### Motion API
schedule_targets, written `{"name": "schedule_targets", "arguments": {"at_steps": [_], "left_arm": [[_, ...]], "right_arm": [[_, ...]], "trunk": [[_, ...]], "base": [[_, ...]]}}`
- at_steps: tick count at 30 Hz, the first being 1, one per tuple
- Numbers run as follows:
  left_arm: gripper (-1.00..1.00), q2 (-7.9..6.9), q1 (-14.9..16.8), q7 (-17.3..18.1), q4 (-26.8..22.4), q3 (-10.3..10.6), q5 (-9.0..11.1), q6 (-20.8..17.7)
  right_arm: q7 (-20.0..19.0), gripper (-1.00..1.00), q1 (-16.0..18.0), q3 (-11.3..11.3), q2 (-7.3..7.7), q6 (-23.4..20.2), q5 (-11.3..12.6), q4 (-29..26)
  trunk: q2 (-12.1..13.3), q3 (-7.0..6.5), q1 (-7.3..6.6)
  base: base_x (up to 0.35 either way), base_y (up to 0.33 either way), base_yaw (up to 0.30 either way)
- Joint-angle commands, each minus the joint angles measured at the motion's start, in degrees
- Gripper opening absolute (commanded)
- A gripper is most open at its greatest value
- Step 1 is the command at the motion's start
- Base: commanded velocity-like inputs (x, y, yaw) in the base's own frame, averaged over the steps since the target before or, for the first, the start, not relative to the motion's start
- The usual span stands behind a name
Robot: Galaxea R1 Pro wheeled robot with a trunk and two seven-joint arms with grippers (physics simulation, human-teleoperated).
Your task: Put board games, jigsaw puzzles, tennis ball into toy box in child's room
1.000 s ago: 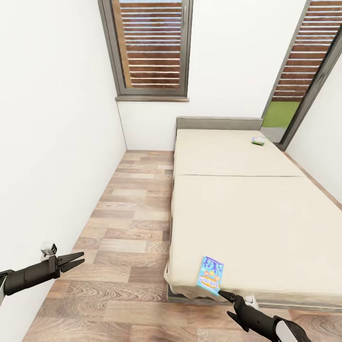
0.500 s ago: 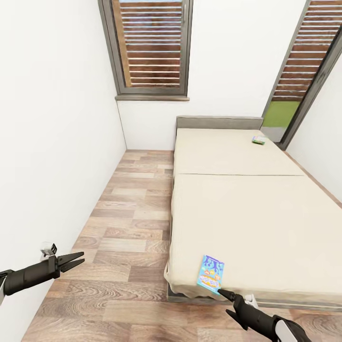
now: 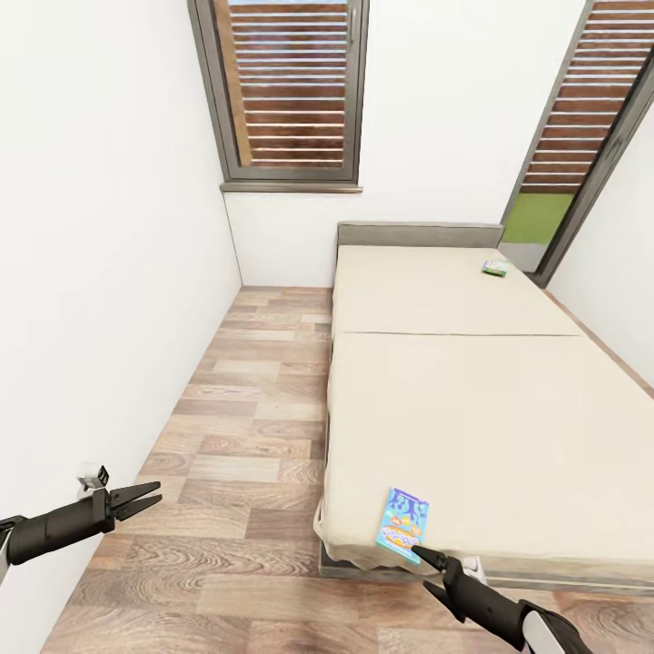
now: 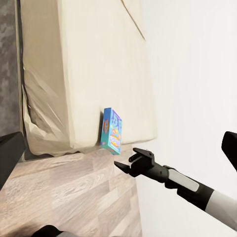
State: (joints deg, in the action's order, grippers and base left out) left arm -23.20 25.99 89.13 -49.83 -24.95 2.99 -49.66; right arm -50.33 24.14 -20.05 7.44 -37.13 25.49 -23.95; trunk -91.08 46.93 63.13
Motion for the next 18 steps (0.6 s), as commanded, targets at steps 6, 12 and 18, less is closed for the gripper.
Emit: {"name": "schedule_targets", "arguments": {"at_steps": [6, 12, 18], "left_arm": [[1.00, -0.01, 0.0, 0.2, 0.0, 0.0, -0.1, -0.6], [1.00, -0.01, 0.0, 0.2, 0.0, -0.1, -0.1, -0.6], [1.00, 0.06, 0.0, 0.2, 0.0, -0.1, -0.1, -0.6]], "right_arm": [[-0.3, 1.00, 0.0, -0.2, -0.09, -0.3, 0.1, 0.0], [-0.4, 1.00, 0.0, -0.2, -0.04, -0.3, 0.1, 0.0], [-0.4, 1.00, 0.0, -0.2, 0.02, -0.3, 0.1, 0.0]], "trunk": [[0.0, 0.04, 0.00], [0.0, 0.04, 0.00], [0.0, 0.04, 0.00]], "base": [[0.000, 0.000, 0.000], [0.000, 0.000, 0.000], [0.043, 0.000, 0.000]]}}
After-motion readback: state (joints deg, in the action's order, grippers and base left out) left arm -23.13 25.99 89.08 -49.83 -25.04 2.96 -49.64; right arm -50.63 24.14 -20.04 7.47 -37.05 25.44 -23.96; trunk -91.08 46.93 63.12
